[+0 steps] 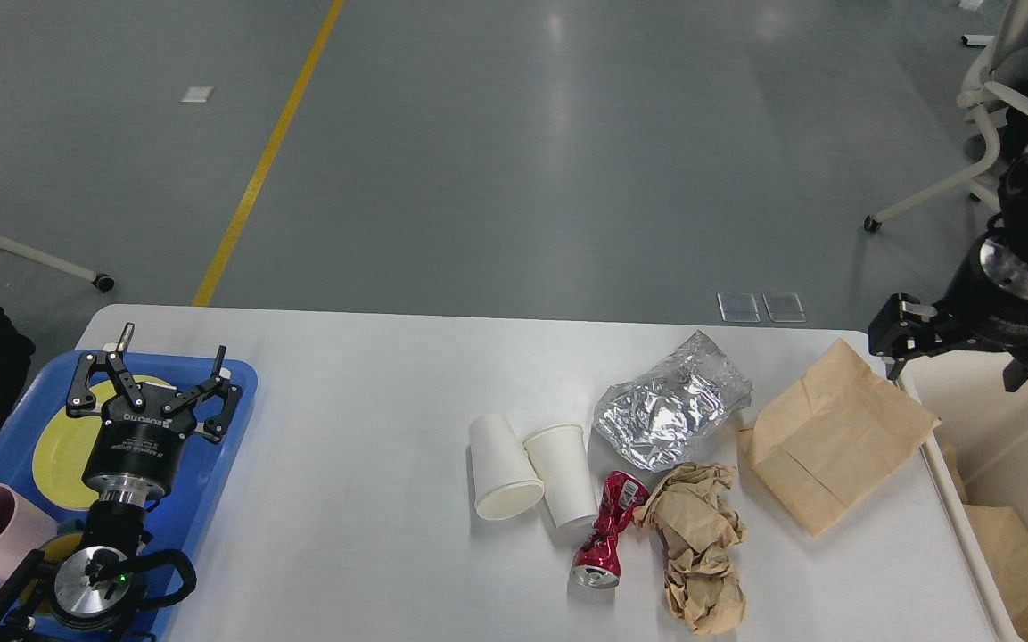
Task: Tidy desktop
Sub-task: 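Raise the right gripper and move it over the second brown paper bag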
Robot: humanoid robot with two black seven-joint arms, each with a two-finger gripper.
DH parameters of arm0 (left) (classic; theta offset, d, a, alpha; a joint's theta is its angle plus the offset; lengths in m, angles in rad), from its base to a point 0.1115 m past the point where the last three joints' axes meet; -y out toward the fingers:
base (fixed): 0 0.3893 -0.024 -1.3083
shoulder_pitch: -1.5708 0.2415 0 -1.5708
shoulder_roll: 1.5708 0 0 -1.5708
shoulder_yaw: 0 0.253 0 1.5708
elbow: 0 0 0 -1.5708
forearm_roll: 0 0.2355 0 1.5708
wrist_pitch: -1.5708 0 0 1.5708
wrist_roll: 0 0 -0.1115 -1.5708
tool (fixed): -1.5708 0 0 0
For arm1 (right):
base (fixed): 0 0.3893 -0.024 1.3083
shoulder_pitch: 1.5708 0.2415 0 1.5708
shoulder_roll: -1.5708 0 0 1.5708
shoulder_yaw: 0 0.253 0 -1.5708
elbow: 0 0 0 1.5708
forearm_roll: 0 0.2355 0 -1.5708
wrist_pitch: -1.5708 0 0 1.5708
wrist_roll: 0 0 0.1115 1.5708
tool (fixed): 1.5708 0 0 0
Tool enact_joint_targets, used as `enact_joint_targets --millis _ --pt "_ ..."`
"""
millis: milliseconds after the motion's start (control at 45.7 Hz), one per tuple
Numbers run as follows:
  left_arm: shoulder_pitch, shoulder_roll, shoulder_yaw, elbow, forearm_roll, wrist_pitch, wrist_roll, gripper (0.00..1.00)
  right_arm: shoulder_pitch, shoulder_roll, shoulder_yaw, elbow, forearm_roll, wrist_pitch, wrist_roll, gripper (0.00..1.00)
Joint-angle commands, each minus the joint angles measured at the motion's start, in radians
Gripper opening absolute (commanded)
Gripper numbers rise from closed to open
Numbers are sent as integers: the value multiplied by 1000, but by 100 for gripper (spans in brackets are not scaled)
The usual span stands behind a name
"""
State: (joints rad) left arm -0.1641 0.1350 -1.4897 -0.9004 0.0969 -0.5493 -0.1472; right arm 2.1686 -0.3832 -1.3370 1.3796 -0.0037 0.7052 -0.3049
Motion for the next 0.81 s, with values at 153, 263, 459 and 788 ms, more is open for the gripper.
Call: enact_joint_targets --millis 153,263,459,788 --pt "0 0 -1 0 0 2 0 96 327 12 19 303 63 2 6 100" --pt "0 0 -1 0 0 2 0 96 359 12 47 343 90 -1 6 100" --pt "0 0 -1 0 0 0 0 96 349 -8 44 343 88 -16 6 100" --pt "0 0 -1 0 0 0 2 96 202 -11 50 288 80 -113 6 100"
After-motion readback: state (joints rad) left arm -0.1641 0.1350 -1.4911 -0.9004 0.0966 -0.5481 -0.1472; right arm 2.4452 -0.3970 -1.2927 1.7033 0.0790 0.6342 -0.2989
